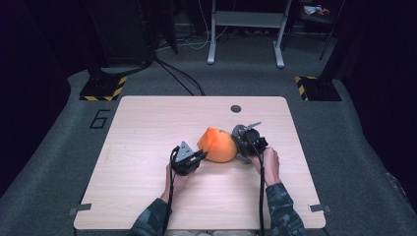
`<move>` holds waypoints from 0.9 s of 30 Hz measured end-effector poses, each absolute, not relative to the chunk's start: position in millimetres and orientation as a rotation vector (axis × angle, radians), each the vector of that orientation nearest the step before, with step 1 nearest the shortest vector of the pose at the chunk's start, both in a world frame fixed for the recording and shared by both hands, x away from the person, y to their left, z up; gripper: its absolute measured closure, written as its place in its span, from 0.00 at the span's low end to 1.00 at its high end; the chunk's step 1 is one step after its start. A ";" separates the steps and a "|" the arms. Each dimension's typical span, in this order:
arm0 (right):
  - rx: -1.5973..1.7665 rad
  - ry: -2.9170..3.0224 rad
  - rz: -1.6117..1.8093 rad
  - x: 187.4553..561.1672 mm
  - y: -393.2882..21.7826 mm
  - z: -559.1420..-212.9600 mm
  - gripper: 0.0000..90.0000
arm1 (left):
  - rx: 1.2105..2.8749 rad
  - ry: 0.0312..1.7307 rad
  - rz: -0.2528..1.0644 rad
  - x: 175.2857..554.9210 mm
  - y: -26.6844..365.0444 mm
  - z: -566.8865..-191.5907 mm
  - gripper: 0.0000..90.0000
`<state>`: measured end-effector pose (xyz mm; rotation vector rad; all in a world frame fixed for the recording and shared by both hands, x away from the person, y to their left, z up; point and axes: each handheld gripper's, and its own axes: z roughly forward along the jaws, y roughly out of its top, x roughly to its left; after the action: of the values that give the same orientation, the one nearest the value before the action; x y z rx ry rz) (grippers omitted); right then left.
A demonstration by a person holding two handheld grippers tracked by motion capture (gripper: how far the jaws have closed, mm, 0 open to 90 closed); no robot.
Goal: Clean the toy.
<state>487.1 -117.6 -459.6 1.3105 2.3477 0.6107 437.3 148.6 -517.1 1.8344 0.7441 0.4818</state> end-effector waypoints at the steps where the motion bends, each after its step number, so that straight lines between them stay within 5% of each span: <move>1: 1.330 2.342 0.611 486.7 -117.5 -460.1 0.74 | 1.833 0.745 0.483 437.3 148.5 -517.2 0.90; 14: 1.147 2.273 0.755 465.8 -101.6 -404.4 0.74 | 1.837 0.745 0.477 437.3 149.3 -516.9 0.90; 20: 1.084 2.361 0.691 464.1 -78.8 -406.0 0.74 | 1.836 0.745 0.483 437.5 149.5 -516.8 0.90; 27: 1.091 2.341 0.686 472.7 -79.0 -414.0 0.74 | 1.836 0.782 0.528 440.1 149.3 -516.4 0.64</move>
<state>472.7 -79.0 -414.0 1.0908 2.3411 0.6858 440.1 149.3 -516.4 1.8358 0.7815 0.5283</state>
